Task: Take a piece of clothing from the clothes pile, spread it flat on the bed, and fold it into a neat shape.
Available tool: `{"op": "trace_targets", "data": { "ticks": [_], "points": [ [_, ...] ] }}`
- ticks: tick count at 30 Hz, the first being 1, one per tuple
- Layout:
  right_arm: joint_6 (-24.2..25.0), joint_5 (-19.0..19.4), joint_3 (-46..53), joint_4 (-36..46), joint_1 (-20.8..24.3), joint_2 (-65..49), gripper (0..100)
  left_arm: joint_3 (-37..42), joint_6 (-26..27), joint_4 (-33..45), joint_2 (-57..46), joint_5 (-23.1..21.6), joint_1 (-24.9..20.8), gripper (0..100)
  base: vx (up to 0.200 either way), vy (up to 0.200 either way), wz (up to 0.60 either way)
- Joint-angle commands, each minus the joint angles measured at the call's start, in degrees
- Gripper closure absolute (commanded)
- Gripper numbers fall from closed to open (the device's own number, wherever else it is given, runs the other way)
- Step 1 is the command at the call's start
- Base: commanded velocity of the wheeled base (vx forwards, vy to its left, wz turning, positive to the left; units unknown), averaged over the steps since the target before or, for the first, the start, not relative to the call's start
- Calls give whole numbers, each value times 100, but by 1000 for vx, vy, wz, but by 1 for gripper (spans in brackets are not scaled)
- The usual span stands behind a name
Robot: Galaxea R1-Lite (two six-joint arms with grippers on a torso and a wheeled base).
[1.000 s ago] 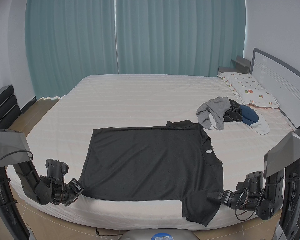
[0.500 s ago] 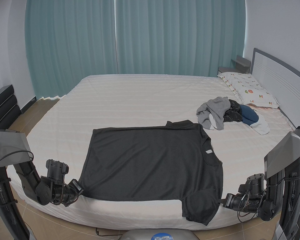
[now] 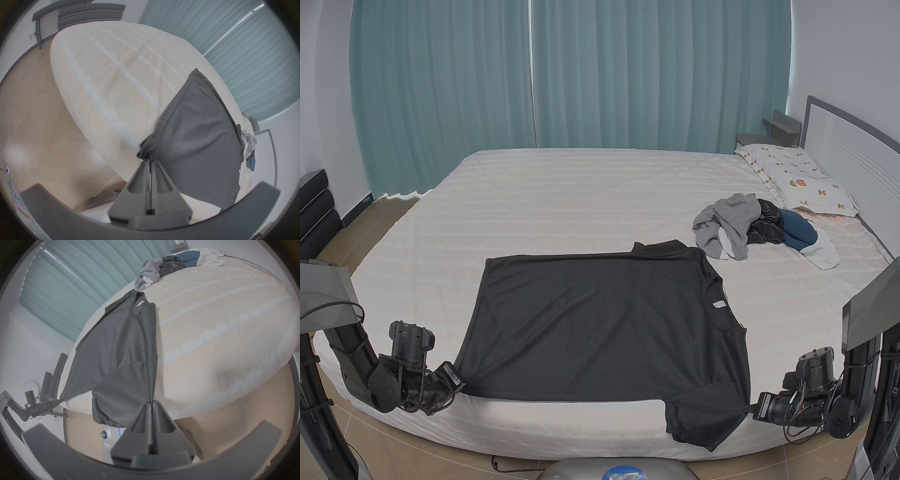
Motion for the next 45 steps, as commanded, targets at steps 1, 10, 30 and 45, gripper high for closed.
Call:
{"op": "trace_targets", "data": {
  "ticks": [1,10,30,45],
  "points": [
    [-138,-1,101,322,-87,-502,100,94,153,7,-91,0,95,100,0,0,0],
    [-577,-1,101,1192,-87,-844,100,436,760,-11,-170,0,112,100,0,0,0],
    [-1350,-9,101,2958,-78,-1881,100,1166,1779,33,-636,53,42,100,0,0,0],
    [-1658,-97,101,3626,-96,-2418,100,1605,1858,42,-698,79,-450,100,0,0,0]
  ]
}}
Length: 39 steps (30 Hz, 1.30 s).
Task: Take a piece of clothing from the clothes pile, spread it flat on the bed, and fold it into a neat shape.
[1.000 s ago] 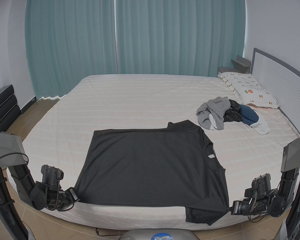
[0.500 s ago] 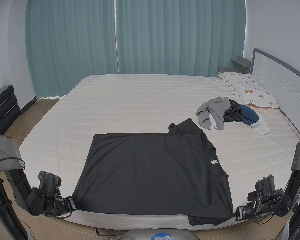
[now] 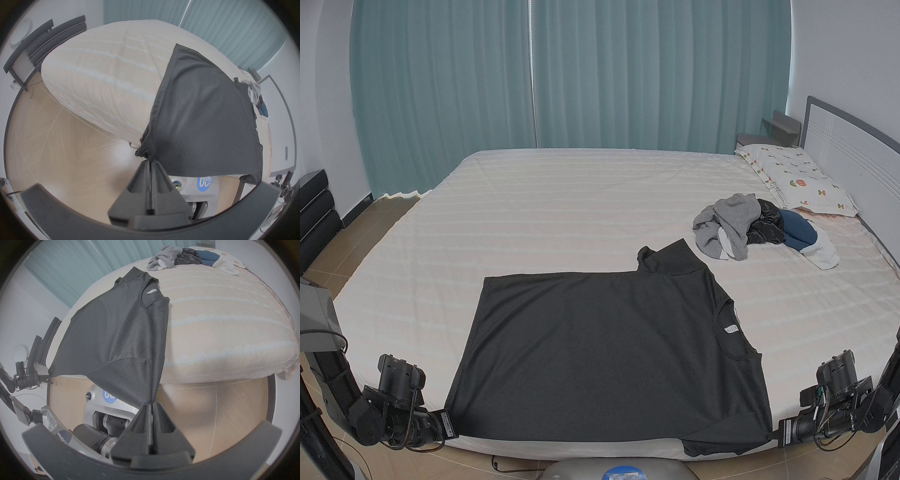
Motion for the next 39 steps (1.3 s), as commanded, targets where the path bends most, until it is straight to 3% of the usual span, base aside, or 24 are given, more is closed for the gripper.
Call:
{"op": "trace_targets", "data": {
  "ticks": [1,18,26,32,39],
  "points": [
    [-25,2,99,103,1,-248,100,112,-3,-7,-10,-1,-92,100,0,0,0],
    [-77,45,-16,156,-61,-758,100,60,243,72,-766,289,-39,100,0,0,0],
    [-51,292,-235,-380,-456,-810,100,-494,-118,63,-863,298,154,100,0,0,0],
    [511,371,-675,-539,-395,-556,100,-723,-267,63,-810,289,128,100,0,0,0],
    [652,590,-1141,-547,-447,-72,100,-978,-285,63,-643,280,137,100,0,0,0]
  ]
}}
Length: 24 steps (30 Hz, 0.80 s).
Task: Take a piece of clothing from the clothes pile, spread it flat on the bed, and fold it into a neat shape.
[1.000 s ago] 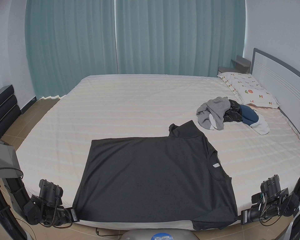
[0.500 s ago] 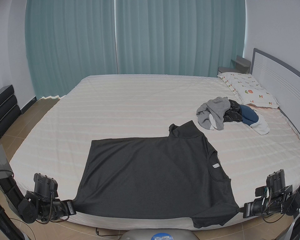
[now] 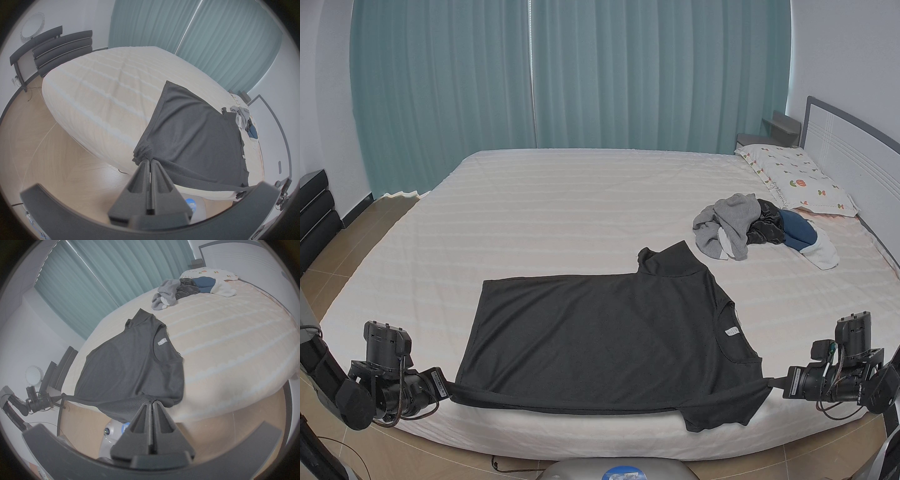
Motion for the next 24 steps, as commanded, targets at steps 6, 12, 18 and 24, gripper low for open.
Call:
{"op": "trace_targets", "data": {
  "ticks": [6,12,18,24],
  "points": [
    [69,76,-596,-17,-58,568,100,-478,-17,2,254,-14,17,100,0,0,0],
    [192,67,-807,-17,-102,480,100,-680,-210,2,351,4,26,100,0,0,0],
    [219,76,-754,-9,-111,181,100,-610,-289,19,157,4,26,100,0,0,0],
    [271,85,-543,9,-129,-153,100,-566,-289,661,-449,-31,17,100,0,0,0]
  ]
}}
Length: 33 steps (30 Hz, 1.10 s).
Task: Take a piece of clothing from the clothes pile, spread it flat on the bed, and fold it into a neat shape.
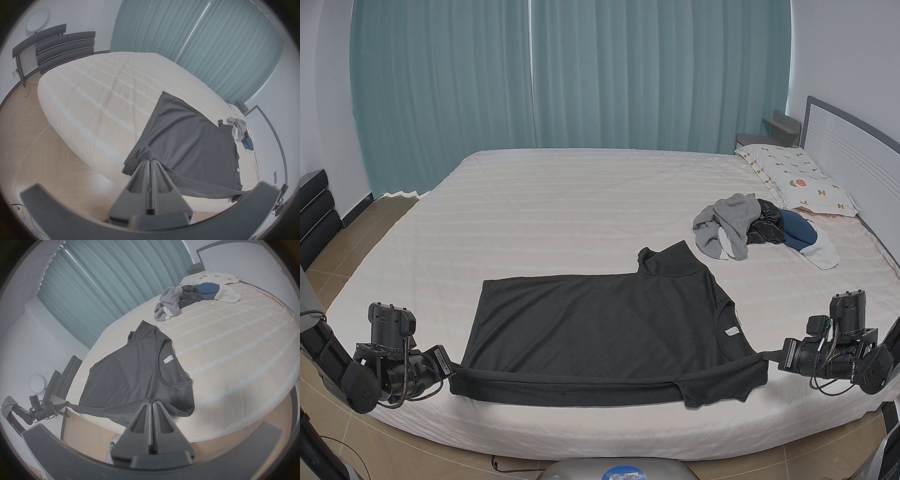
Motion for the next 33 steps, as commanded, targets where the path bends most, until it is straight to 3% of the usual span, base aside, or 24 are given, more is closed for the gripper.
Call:
{"op": "trace_targets", "data": {
  "ticks": [1,6,15,33],
  "points": [
    [34,8,187,13,-30,-394,100,48,0,555,-613,-70,-18,100,0,0,0],
    [-10,105,354,92,-83,-702,100,30,-9,1065,-947,-237,-18,100,0,0,0],
    [-37,105,354,92,-118,-596,100,-198,-18,1073,-912,-246,-1,100,0,0,0],
    [-37,105,-1184,277,-30,916,100,-1772,-273,1276,731,-264,-9,100,0,0,0]
  ]
}}
